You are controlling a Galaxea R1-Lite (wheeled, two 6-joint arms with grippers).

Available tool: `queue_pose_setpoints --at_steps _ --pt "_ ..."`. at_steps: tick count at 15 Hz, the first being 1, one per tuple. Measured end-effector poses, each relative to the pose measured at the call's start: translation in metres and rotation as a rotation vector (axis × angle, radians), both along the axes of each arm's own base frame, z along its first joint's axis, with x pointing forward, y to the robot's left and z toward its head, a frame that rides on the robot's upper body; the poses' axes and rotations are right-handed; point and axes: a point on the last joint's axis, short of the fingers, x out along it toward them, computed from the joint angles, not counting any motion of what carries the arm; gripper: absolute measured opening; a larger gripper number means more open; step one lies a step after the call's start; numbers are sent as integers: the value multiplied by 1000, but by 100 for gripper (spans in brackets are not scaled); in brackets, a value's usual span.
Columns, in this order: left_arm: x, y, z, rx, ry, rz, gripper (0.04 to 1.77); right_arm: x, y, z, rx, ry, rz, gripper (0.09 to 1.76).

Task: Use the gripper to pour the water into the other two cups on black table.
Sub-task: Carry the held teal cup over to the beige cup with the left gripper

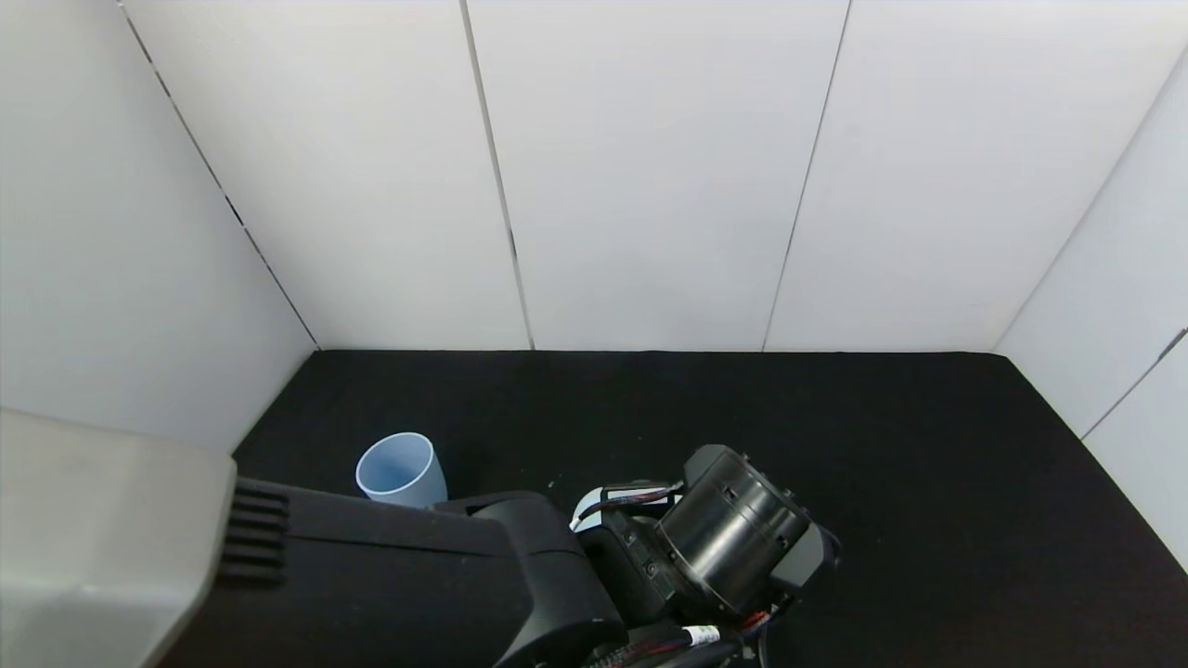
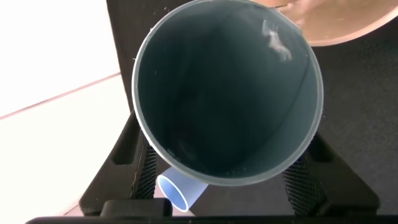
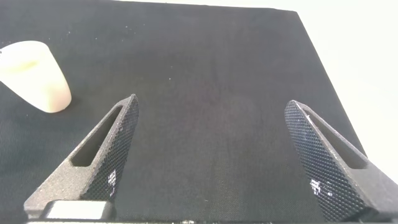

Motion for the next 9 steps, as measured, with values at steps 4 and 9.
queue_pose_setpoints --at_steps 4,9 --pt "1 -1 -3 33 -7 -4 114 0 0 0 0 0 0 171" --pt "1 -1 -5 71 -20 -10 114 0 0 0 0 0 0 171"
